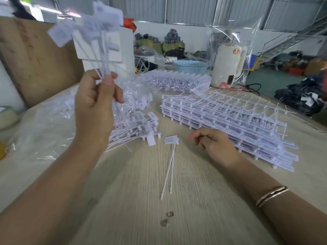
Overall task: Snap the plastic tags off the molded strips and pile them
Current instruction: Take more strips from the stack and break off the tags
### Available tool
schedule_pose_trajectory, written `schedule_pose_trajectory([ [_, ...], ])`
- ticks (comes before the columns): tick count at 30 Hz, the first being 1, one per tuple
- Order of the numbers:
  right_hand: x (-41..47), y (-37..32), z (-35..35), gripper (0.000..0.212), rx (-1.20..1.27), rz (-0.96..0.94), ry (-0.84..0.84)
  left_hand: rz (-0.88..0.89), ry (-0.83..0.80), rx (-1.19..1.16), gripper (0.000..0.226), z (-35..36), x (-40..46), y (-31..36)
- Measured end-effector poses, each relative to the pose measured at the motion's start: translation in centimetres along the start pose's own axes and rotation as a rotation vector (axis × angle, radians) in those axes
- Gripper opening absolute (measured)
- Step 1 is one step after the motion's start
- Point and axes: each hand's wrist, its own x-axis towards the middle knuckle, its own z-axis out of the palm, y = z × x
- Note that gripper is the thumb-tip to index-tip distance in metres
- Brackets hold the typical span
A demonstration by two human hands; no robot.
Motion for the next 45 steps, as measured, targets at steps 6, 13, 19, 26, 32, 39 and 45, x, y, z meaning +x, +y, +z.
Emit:
schedule_pose_trajectory([
  [6, 0.1, 0.2, 0.2, 0.055, -0.073, -0.035, -0.086, -0.061, -0.357, 0.727, 0.024, -2.4, 0.9, -2.1],
  [13, 0.1, 0.3, 0.4, 0.056, -0.159, -0.075, -0.126, -0.471, -1.025, 1.238, 0.024, -4.7, 1.2, -3.4],
  [19, 0.0, 0.1, 0.4, 0.052, -0.171, -0.092, -0.148, -0.015, -0.515, 1.049, 0.030, -2.7, -0.2, -5.1],
  [26, 0.1, -0.1, 0.4, 0.052, -0.151, -0.065, -0.164, -0.125, -0.681, 1.328, 0.051, -1.8, -2.1, -7.6],
  [32, 0.1, 0.0, 0.3, 0.050, -0.167, -0.067, -0.163, 0.147, -0.679, 1.031, 0.052, 2.0, -4.8, -3.1],
  [39, 0.2, -0.1, 0.3, 0.044, -0.181, -0.059, -0.150, 0.024, -0.992, 1.081, 0.031, 4.4, -7.6, -3.1],
  [45, 0.0, 0.2, 0.1, 0.048, 0.023, -0.062, 0.124, 0.037, -0.651, 0.951, 0.015, 2.1, -4.7, -3.1],
])
